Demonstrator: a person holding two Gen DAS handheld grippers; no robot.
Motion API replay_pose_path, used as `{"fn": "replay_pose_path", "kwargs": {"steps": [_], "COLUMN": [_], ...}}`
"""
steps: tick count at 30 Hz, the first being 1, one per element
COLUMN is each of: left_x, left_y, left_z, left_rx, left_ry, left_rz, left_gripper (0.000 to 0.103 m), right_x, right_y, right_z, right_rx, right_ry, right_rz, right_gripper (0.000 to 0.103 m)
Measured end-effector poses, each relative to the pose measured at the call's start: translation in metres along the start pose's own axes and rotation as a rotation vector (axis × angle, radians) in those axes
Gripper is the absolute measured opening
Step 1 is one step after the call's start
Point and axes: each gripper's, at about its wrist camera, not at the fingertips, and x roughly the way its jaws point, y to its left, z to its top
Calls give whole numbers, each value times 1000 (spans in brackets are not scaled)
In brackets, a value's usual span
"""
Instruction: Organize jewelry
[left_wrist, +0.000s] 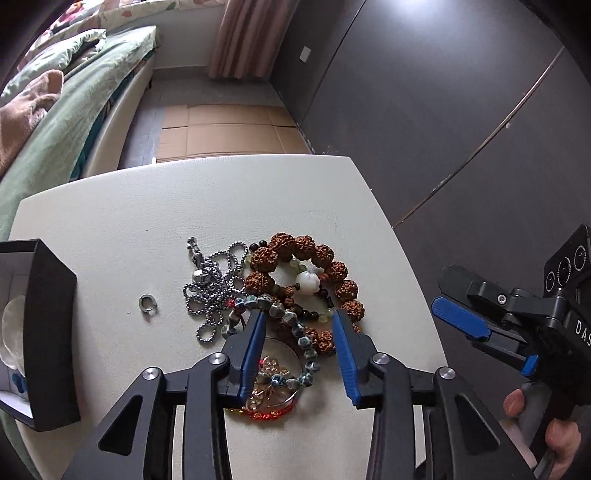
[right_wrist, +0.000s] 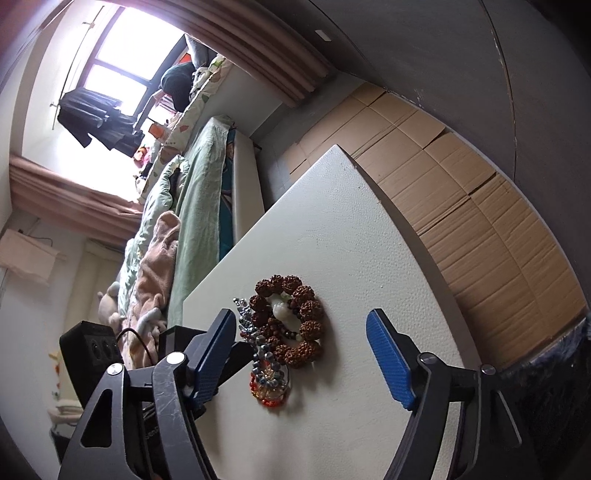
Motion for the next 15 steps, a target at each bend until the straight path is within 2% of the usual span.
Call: {"fn": "replay_pose_path", "kwargs": {"steps": [3,4,6,8,9,15], "left_x": [11,14,16,14,12,-11], "left_y": [-4,-5,-4,-5,-5,-1], "left_z": [-1,-2,-4,-5,-5,0], "left_rx": [10,11,21,31,34,45], "left_ry": [29,31,22,5,-3,-66], "left_rz": [38,49,63,66,65,53], "left_gripper": [31,27,19,16,9,8], "right_x": [5,7,12,17,19,36], "right_y": [0,1,1,2,3,11], "right_z": [0,0,0,-1,-1,-3], "right_rx": [-2,-3,-4,-7,-9,-43], "right_ry": [8,11,22,35,41,67], "right_rz": [-5,-9,-15,-16,-19,-80], "right_gripper": [62,62,61,56,53,52]}}
